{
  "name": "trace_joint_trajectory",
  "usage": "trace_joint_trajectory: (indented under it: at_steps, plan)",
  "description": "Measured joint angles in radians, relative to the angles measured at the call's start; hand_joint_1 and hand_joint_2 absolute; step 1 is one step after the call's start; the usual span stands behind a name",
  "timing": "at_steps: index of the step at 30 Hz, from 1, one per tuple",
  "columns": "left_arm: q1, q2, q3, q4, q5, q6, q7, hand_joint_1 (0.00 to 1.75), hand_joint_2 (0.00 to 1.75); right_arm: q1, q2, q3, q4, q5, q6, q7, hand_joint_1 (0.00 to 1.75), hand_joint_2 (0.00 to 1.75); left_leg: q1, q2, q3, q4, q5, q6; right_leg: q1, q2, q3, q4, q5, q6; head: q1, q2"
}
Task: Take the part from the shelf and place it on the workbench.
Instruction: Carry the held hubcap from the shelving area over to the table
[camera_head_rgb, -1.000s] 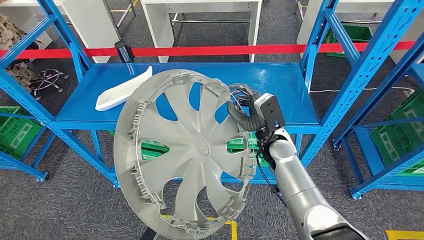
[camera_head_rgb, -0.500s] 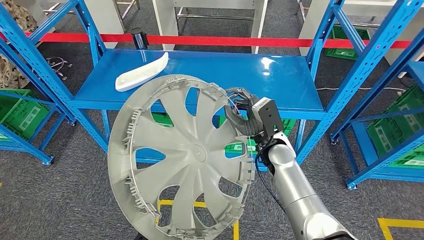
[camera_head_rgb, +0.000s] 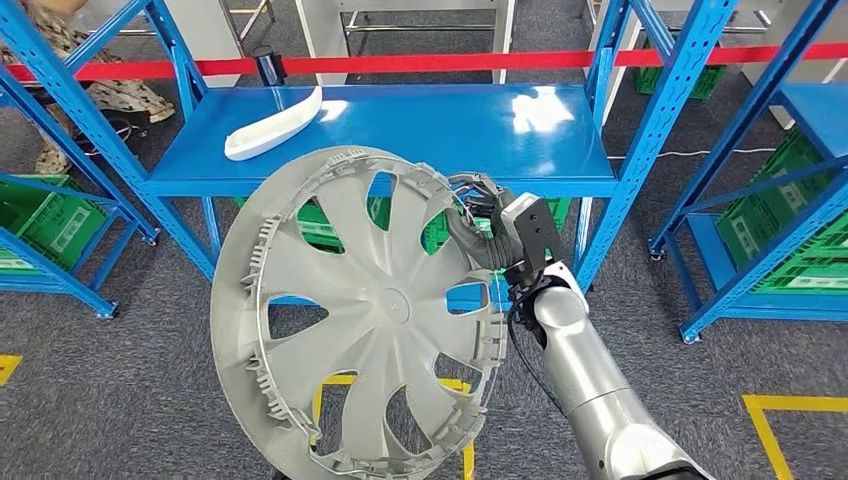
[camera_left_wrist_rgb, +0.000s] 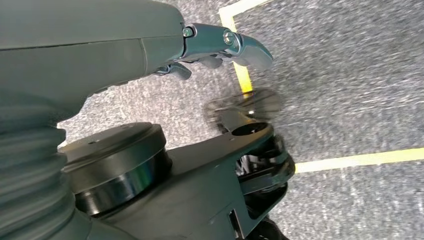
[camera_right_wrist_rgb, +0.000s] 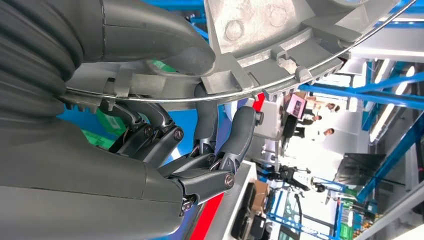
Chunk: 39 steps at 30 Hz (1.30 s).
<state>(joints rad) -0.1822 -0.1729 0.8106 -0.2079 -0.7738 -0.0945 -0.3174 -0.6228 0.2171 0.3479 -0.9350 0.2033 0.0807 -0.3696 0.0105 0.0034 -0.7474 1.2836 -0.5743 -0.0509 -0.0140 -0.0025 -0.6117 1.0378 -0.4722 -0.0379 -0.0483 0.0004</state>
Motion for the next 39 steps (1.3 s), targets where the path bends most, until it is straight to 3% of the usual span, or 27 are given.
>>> trace_joint_trajectory:
  at_steps: [2,3,4,6,7,9,10,11,14,15,16,17,19,21,22,23,25,27,29,30,31,32,33,34,36,37,39]
  plan:
    - [0.001,0.0,0.0,0.0,0.005,0.002,-0.002,0.0,1.75,0.002,0.0,0.001,0.0,0.0,0.001,0.004,1.75,1.75,0.002,0.0,0.03,0.031,0.028,-0.002,0.0,0.0,-0.032,0.001,0.025,0.004,0.0,0.0]
    - [0.001,0.0,0.0,0.0,0.01,0.002,-0.005,0.0,1.75,0.003,0.0,0.002,-0.001,0.0,0.003,0.009,1.75,1.75,0.003,0.0,0.071,-0.006,0.054,-0.001,0.0,-0.001,-0.047,0.001,0.037,0.008,0.0,0.0]
    - [0.001,0.0,0.0,0.0,0.015,0.003,-0.009,0.0,1.75,0.004,0.0,0.004,-0.004,0.0,0.005,0.014,1.75,1.75,0.004,-0.001,0.126,-0.073,0.063,0.001,0.0,0.0,-0.058,0.002,0.048,0.012,-0.001,0.0]
    - [0.002,-0.001,0.0,0.0,0.021,0.0,-0.016,0.0,1.75,0.005,-0.001,0.009,-0.011,-0.003,0.008,0.024,1.75,1.75,0.0,-0.006,0.226,-0.217,0.041,0.012,0.001,0.0,-0.071,0.001,0.069,0.023,0.0,0.0]
    - [0.003,-0.003,0.0,0.0,0.02,-0.002,-0.016,0.0,1.75,0.006,-0.001,0.012,-0.015,-0.006,0.007,0.026,1.75,1.75,-0.003,-0.008,0.25,-0.259,0.026,0.019,0.001,0.0,-0.073,-0.002,0.08,0.029,0.0,0.0]
    - [0.006,-0.007,0.0,0.001,0.011,-0.008,-0.008,0.0,1.75,0.015,-0.006,0.016,-0.027,-0.012,-0.003,0.029,1.75,1.75,-0.007,-0.009,0.246,-0.274,0.035,0.038,-0.001,0.0,-0.075,-0.01,0.099,0.043,0.0,0.0]
    - [0.007,-0.01,0.0,0.002,0.003,-0.012,-0.001,0.0,1.75,0.024,-0.011,0.017,-0.036,-0.017,-0.009,0.029,1.75,1.75,-0.006,-0.008,0.24,-0.275,0.045,0.049,-0.002,0.001,-0.08,-0.007,0.092,0.049,0.0,0.0]
    - [0.007,-0.013,0.0,0.002,-0.006,-0.016,0.006,0.0,1.75,0.037,-0.019,0.017,-0.048,-0.021,-0.016,0.029,1.75,1.75,-0.005,-0.007,0.229,-0.277,0.057,0.059,-0.003,0.001,-0.089,0.01,0.065,0.054,0.002,0.0]
    - [0.009,-0.021,-0.002,0.003,-0.028,-0.025,0.025,0.0,1.75,0.079,-0.044,0.017,-0.084,-0.027,-0.029,0.027,1.75,1.75,-0.006,-0.005,0.185,-0.277,0.096,0.076,-0.001,0.002,-0.13,0.167,-0.086,0.059,0.009,0.0]
    - [0.009,-0.023,-0.002,0.004,-0.032,-0.024,0.03,0.0,1.75,0.093,-0.05,0.017,-0.093,-0.027,-0.029,0.026,1.75,1.75,-0.008,-0.005,0.169,-0.276,0.109,0.077,0.0,0.003,-0.138,0.226,-0.111,0.059,0.011,0.0]
    - [0.009,-0.023,-0.002,0.004,-0.032,-0.022,0.033,0.0,1.75,0.106,-0.055,0.017,-0.101,-0.027,-0.028,0.024,1.75,1.75,-0.011,-0.004,0.151,-0.273,0.121,0.078,0.002,0.003,-0.135,0.263,-0.11,0.058,0.012,0.0]
    - [0.009,-0.023,-0.002,0.004,-0.029,-0.02,0.033,0.0,1.75,0.115,-0.057,0.017,-0.106,-0.027,-0.026,0.022,1.75,1.75,-0.013,-0.002,0.133,-0.27,0.132,0.077,0.003,0.003,-0.119,0.272,-0.09,0.055,0.013,0.0]
    - [0.009,-0.02,-0.002,0.003,-0.018,-0.015,0.027,0.0,1.75,0.121,-0.058,0.017,-0.112,-0.026,-0.018,0.016,1.75,1.75,-0.016,0.0,0.099,-0.262,0.153,0.074,0.009,0.003,-0.037,0.196,-0.043,0.043,0.013,0.0]
    - [0.008,-0.018,-0.002,0.002,-0.007,-0.011,0.015,0.0,1.75,0.114,-0.055,0.018,-0.115,-0.026,-0.009,0.01,1.75,1.75,-0.02,0.002,0.078,-0.256,0.172,0.068,0.017,0.004,0.068,0.057,-0.059,0.028,0.012,0.0]
    - [0.008,-0.017,-0.002,0.002,-0.003,-0.009,0.009,0.0,1.75,0.109,-0.053,0.018,-0.116,-0.026,-0.006,0.008,1.75,1.75,-0.019,0.003,0.073,-0.256,0.182,0.063,0.021,0.004,0.1,0.008,-0.073,0.024,0.013,0.0]
    - [0.008,-0.015,-0.002,0.002,0.0,-0.007,0.004,0.0,1.75,0.104,-0.052,0.018,-0.116,-0.025,-0.003,0.009,1.75,1.75,-0.019,0.004,0.071,-0.26,0.192,0.058,0.024,0.004,0.113,-0.021,-0.081,0.02,0.013,0.0]
    - [0.01,-0.012,-0.002,0.002,0.006,-0.007,-0.006,0.0,1.75,0.097,-0.05,0.019,-0.116,-0.024,0.002,0.013,1.75,1.75,-0.018,0.001,0.065,-0.27,0.204,0.045,0.021,0.001,0.104,-0.036,-0.061,0.012,0.016,0.0]
    - [0.014,-0.011,-0.002,0.002,0.005,-0.009,-0.008,0.0,1.75,0.094,-0.049,0.02,-0.117,-0.026,0.003,0.021,1.75,1.75,-0.016,-0.002,0.047,-0.232,0.151,0.033,0.013,-0.003,0.086,-0.046,-0.035,0.0,0.012,0.0]
    - [0.016,-0.012,-0.002,0.003,0.0,-0.015,-0.002,0.0,1.75,0.095,-0.05,0.02,-0.117,-0.031,-0.003,0.023,1.75,1.75,-0.009,-0.003,0.017,-0.11,0.054,0.021,0.01,-0.005,0.063,-0.046,-0.014,-0.003,0.006,0.0]
    - [0.017,-0.012,-0.002,0.003,-0.004,-0.018,0.004,0.0,1.75,0.097,-0.052,0.02,-0.117,-0.034,-0.008,0.021,1.75,1.75,-0.005,-0.003,0.006,-0.043,0.022,0.016,0.009,-0.006,0.051,-0.045,-0.004,-0.001,0.005,0.0]
    - [0.018,-0.013,-0.002,0.003,-0.006,-0.02,0.009,0.0,1.75,0.1,-0.053,0.02,-0.116,-0.038,-0.013,0.018,1.75,1.75,-0.002,-0.003,0.003,0.003,0.011,0.012,0.008,-0.007,0.038,-0.044,0.005,0.001,0.005,0.0]
    - [0.019,-0.014,-0.002,0.004,-0.009,-0.02,0.015,0.0,1.75,0.102,-0.055,0.02,-0.116,-0.04,-0.016,0.014,1.75,1.75,0.0,-0.003,0.017,0.014,0.022,0.009,0.007,-0.007,0.025,-0.042,0.014,0.004,0.005,0.0]
    - [0.019,-0.015,-0.002,0.004,-0.011,-0.021,0.018,0.0,1.75,0.105,-0.056,0.02,-0.117,-0.041,-0.018,0.012,1.75,1.75,0.003,-0.003,0.05,-0.015,0.047,0.007,0.005,-0.007,0.014,-0.039,0.021,0.007,0.005,0.0]
    - [0.019,-0.016,-0.002,0.004,-0.013,-0.021,0.021,0.0,1.75,0.106,-0.057,0.02,-0.117,-0.042,-0.019,0.01,1.75,1.75,0.005,-0.003,0.099,-0.077,0.07,0.006,0.003,-0.007,0.004,-0.036,0.027,0.012,0.004,0.0]
    - [0.019,-0.018,-0.002,0.004,-0.014,-0.022,0.023,0.0,1.75,0.107,-0.058,0.02,-0.117,-0.043,-0.02,0.01,1.75,1.75,0.004,-0.006,0.194,-0.214,0.081,0.007,0.001,-0.007,-0.01,-0.029,0.037,0.023,0.003,0.0]
    - [0.018,-0.019,-0.002,0.004,-0.014,-0.022,0.024,0.0,1.75,0.107,-0.059,0.02,-0.117,-0.043,-0.021,0.01,1.75,1.75,0.002,-0.009,0.219,-0.257,0.075,0.01,0.002,-0.007,-0.015,-0.027,0.043,0.029,0.003,0.0]
    - [0.018,-0.02,-0.002,0.004,-0.014,-0.022,0.024,0.0,1.75,0.107,-0.059,0.02,-0.117,-0.043,-0.024,0.009,1.75,1.75,-0.002,-0.01,0.223,-0.278,0.068,0.021,0.002,-0.007,-0.023,-0.027,0.057,0.042,0.003,0.0]
